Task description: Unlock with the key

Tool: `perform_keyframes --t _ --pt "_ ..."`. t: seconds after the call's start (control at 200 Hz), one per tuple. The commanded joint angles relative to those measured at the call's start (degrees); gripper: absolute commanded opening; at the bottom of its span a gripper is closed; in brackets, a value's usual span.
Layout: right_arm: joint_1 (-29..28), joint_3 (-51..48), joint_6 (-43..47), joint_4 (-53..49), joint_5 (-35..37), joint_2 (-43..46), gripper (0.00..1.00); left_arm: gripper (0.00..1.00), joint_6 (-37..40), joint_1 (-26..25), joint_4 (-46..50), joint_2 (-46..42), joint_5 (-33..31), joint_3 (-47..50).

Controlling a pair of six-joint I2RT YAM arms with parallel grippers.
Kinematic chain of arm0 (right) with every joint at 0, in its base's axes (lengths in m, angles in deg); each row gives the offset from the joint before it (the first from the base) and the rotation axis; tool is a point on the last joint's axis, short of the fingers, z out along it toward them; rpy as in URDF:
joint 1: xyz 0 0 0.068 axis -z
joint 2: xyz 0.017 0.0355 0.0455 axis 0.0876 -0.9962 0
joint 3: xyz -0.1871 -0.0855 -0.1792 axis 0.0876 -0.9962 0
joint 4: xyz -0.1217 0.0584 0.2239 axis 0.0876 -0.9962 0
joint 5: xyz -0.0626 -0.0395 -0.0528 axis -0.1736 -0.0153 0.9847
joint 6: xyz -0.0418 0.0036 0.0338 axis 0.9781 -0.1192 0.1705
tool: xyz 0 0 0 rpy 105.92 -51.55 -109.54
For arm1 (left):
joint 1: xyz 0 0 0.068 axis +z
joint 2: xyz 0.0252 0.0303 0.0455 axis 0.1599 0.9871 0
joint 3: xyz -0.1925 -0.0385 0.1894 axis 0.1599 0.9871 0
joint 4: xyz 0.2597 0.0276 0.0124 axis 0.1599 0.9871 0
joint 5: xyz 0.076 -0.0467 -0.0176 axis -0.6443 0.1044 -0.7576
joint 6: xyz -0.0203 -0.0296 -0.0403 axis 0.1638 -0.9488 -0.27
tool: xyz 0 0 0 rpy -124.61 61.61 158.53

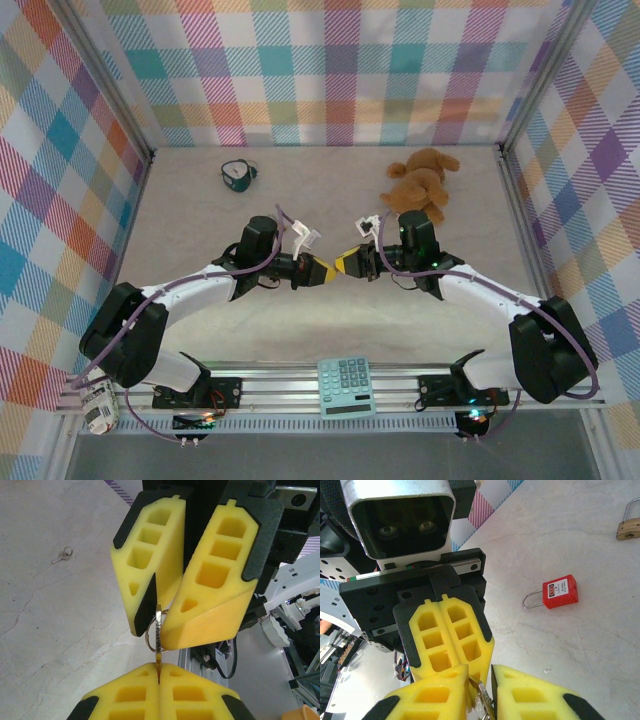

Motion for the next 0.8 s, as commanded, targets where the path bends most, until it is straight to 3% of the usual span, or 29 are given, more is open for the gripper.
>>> perform_keyframes --t 0.0,0.19,0.4,0.485,0.605,0.735,0.795 --pt "-1.5 0.7 0.2 1.3 -3.6 0.8 0.16 0.0 -0.9 0.2 -2.7 1.0 0.7 -1.6" --pt "-2.2 0.5 0.7 -0.1 -2.8 1.6 0.09 0.0 -1.2 0.2 -2.8 1.4 0.1 -1.5" --pt "-2.5 -0.2 -0.1 -0.6 -0.2 3.0 0.05 0.1 -0.6 0.5 -2.8 1.4 -2.2 -1.8" --pt "-2.5 0.2 -0.5 -1.8 1.5 3.2 0.04 0.27 -0.6 0.7 -2.9 1.1 -4.7 -1.6" --pt "-2.6 2.3 -0.8 -3.9 3.5 2.4 0.04 0.4 0.8 0.8 -1.3 0.2 -10.4 -1.1" --pt "-2.5 4.2 -0.3 -5.7 6.0 2.8 0.04 0.67 0.2 0.9 -1.1 -2.3 -18.1 -0.3" --pt "-2.6 4.4 0.5 -5.9 7.1 3.0 0.04 0.85 -0.2 1.0 -0.8 -4.1 -19.6 -0.4"
